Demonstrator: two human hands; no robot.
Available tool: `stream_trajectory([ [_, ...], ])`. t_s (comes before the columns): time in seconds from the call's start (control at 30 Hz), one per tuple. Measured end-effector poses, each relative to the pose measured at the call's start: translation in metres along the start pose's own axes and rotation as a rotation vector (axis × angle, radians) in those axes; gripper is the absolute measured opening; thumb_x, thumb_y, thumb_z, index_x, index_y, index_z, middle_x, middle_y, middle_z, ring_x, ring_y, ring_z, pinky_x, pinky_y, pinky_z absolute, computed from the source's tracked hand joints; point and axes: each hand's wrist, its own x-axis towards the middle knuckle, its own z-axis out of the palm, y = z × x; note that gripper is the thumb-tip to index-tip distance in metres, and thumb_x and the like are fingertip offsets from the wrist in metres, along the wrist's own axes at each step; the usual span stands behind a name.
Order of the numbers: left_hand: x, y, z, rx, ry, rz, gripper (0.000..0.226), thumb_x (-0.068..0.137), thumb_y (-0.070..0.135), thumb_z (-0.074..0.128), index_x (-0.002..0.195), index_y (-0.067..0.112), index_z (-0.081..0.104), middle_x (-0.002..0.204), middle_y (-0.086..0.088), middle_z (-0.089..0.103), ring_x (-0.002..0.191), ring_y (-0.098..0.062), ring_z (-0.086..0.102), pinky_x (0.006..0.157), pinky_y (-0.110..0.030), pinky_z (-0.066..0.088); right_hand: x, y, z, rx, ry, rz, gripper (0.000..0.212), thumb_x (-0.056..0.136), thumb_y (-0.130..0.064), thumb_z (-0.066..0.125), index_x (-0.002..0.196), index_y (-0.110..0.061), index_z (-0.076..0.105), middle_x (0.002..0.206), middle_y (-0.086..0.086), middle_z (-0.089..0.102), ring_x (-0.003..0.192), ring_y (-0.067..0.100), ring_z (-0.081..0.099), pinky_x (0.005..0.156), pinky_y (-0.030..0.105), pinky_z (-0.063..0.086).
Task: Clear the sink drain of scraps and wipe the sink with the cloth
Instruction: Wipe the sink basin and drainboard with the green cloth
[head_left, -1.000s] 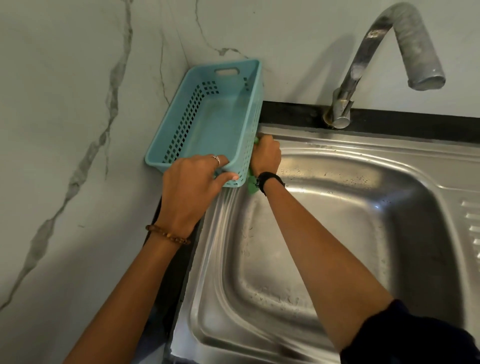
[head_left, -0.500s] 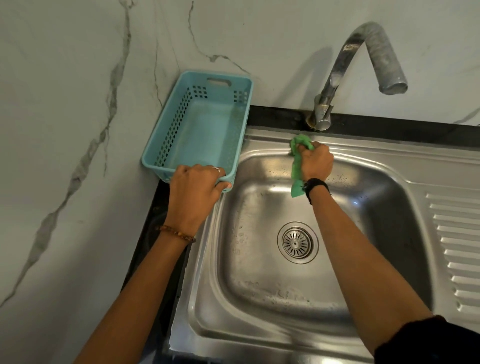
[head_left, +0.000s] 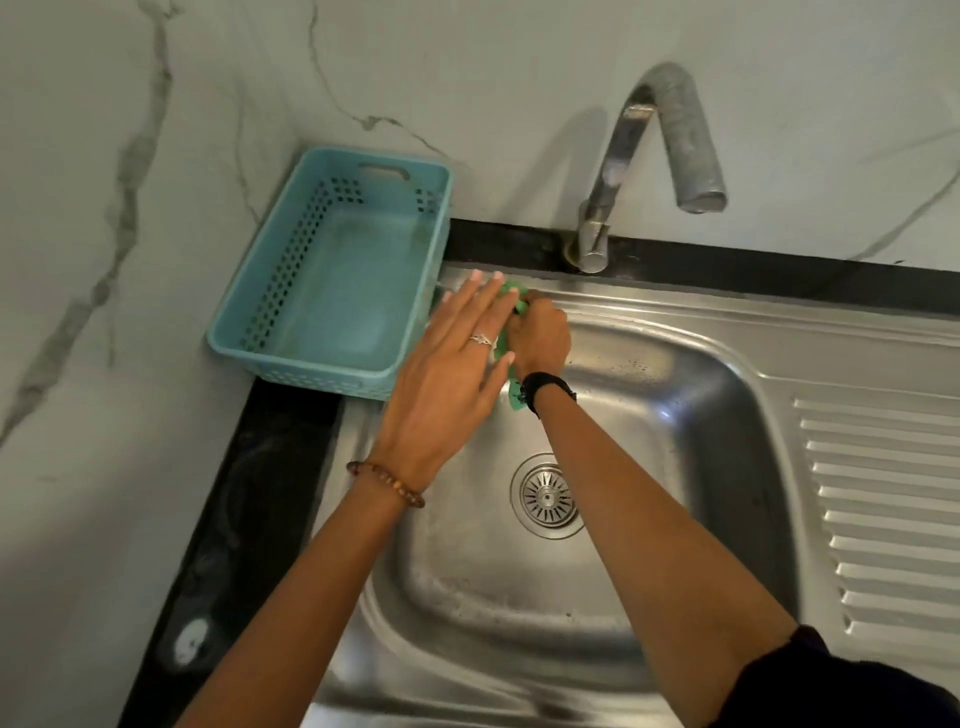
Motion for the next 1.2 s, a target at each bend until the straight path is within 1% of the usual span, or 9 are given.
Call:
stream_trajectory([
  [0.1,0.02,0.01,0.04,0.003,-0.134,-0.049,0.064,0.093,0.025,0.048,0.146,0.014,0.014,0.156,-0.004,0.011,0.137,-0.005,-0.006,0.113,-0.026,0.0,0.015,0.033,-0.033,0.015,0.084,0.053,0.026,0.09,-0.024,0.056,0.106,-0.006,0.063,0.101,0.016,0.07,0.093,0.032,0.064,0.078,0.037,0.051],
  [0.2,0.039,0.005,0.079,0.068,-0.306,-0.073,0.078,0.091,0.031,0.051,0.146,0.013,-0.001,0.157,-0.007,-0.004,0.142,-0.014,-0.011,0.112,-0.028,-0.007,0.027,0.073,-0.078,0.011,0.174,0.117,0.026,0.089,-0.024,0.057,0.105,-0.005,0.065,0.1,0.018,0.07,0.094,0.034,0.063,0.071,0.032,0.045],
  [0.4,0.053,-0.017,0.126,0.251,-0.474,-0.153,0.098,0.082,0.038,0.061,0.145,0.01,-0.008,0.156,-0.012,-0.008,0.144,-0.026,-0.008,0.112,-0.039,-0.007,0.04,0.129,-0.149,0.003,0.294,0.295,0.03,0.09,-0.024,0.058,0.108,0.0,0.064,0.104,0.02,0.068,0.095,0.033,0.064,0.078,0.032,0.048],
  [0.53,0.048,-0.025,0.139,0.276,-0.533,-0.187,0.109,0.077,0.04,0.066,0.144,0.012,-0.015,0.155,-0.01,-0.016,0.143,-0.025,-0.013,0.106,-0.042,-0.015,0.036,0.115,-0.132,0.027,0.239,0.188,0.028,0.091,-0.02,0.056,0.114,-0.004,0.062,0.107,0.017,0.068,0.098,0.031,0.063,0.076,0.027,0.045],
  [0.73,0.053,-0.027,0.147,0.353,-0.613,-0.258,0.117,0.075,0.044,0.066,0.138,0.015,-0.029,0.152,-0.007,-0.027,0.14,-0.021,-0.022,0.1,-0.049,-0.021,0.026,0.079,-0.081,-0.052,-0.015,-0.102,0.029,0.09,-0.023,0.058,0.113,-0.007,0.06,0.104,0.012,0.07,0.091,0.025,0.066,0.074,0.026,0.049],
  [0.83,0.053,-0.029,0.147,0.36,-0.624,-0.265,0.115,0.077,0.042,0.065,0.136,0.018,-0.031,0.152,-0.005,-0.029,0.139,-0.019,-0.023,0.1,-0.05,-0.021,0.029,0.087,-0.085,-0.142,0.0,-0.168,0.029,0.09,-0.027,0.058,0.111,-0.008,0.059,0.099,0.012,0.07,0.087,0.027,0.066,0.071,0.032,0.051],
  [0.93,0.053,-0.022,0.141,0.361,-0.645,-0.281,0.112,0.079,0.042,0.064,0.14,0.017,-0.027,0.151,-0.007,-0.029,0.14,-0.022,-0.023,0.105,-0.055,-0.017,0.033,0.107,-0.103,-0.211,0.054,-0.103,0.027,0.089,-0.024,0.059,0.11,-0.007,0.058,0.096,0.015,0.071,0.085,0.031,0.066,0.071,0.036,0.051],
  [1.1,0.039,0.035,0.137,0.162,-0.668,-0.263,0.106,0.082,0.044,0.059,0.139,0.023,-0.028,0.15,-0.007,-0.033,0.138,-0.024,-0.026,0.106,-0.054,-0.019,0.024,0.137,-0.142,-0.298,0.166,0.062,0.023,0.09,-0.021,0.057,0.108,-0.007,0.058,0.096,0.017,0.07,0.088,0.033,0.065,0.077,0.037,0.05],
  [1.2,0.009,0.079,0.132,-0.056,-0.804,-0.227,0.103,0.083,0.048,0.057,0.138,0.029,-0.028,0.148,-0.004,-0.036,0.137,-0.022,-0.029,0.107,-0.047,-0.02,0.01,0.155,-0.166,-0.378,0.209,0.149,0.025,0.092,-0.023,0.054,0.107,-0.004,0.058,0.097,0.021,0.069,0.09,0.038,0.063,0.077,0.039,0.048],
])
